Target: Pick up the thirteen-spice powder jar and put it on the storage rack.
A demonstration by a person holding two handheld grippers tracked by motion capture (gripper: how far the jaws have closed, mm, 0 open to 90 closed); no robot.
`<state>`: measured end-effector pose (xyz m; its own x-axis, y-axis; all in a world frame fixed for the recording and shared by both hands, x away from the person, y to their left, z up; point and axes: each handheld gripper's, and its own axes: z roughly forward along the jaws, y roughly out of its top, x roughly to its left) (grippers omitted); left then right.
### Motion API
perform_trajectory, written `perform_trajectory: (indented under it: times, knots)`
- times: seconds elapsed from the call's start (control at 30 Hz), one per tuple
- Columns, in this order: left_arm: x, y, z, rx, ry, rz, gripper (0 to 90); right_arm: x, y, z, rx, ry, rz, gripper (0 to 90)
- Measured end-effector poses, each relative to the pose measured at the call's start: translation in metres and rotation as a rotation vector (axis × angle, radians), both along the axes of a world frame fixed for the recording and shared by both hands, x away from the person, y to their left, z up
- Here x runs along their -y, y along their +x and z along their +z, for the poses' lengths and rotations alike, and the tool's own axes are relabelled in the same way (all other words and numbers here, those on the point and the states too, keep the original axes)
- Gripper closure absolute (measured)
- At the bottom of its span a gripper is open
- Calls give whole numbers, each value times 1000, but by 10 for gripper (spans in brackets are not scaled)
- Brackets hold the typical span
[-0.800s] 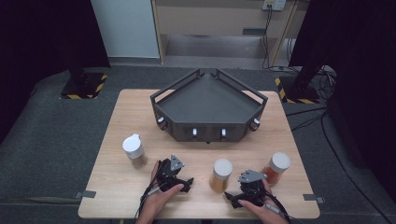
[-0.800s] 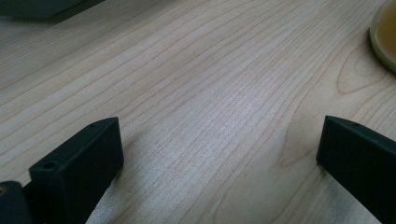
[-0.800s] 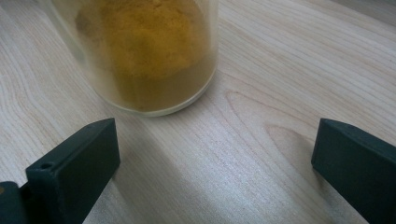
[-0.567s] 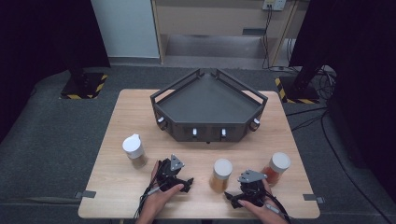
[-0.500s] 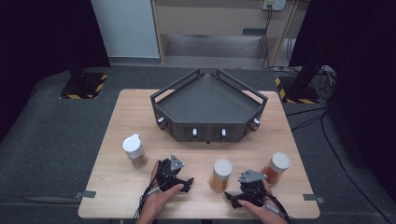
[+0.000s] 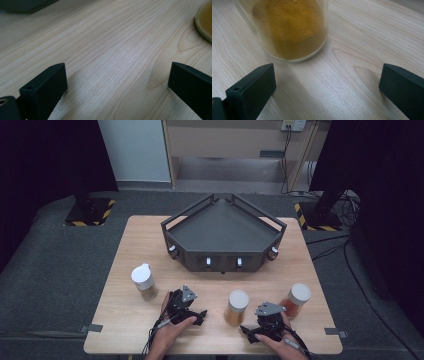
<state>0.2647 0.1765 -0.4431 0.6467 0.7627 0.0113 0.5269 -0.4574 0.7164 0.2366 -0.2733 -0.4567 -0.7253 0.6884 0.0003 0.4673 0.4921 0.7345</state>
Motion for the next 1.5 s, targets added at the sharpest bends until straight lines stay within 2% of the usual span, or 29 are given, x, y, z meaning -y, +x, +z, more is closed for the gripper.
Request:
perform_trajectory:
  times: [0.3,0.93,1.0,1.3,1.5]
  knots:
    - [-5,-1,17,14,-4,-11,11,0,0,0,0,0,0,11]
    - [-17,0,38,23,-5,-16,14,0,0,0,0,0,0,11]
    - [-18,2,41,22,6,-20,15,0,0,0,0,0,0,10]
    - [-28,3,50,36,1,-4,16,0,0,0,0,0,0,11]
    - [-38,2,56,46,-23,15,18,0,0,0,0,0,0,10]
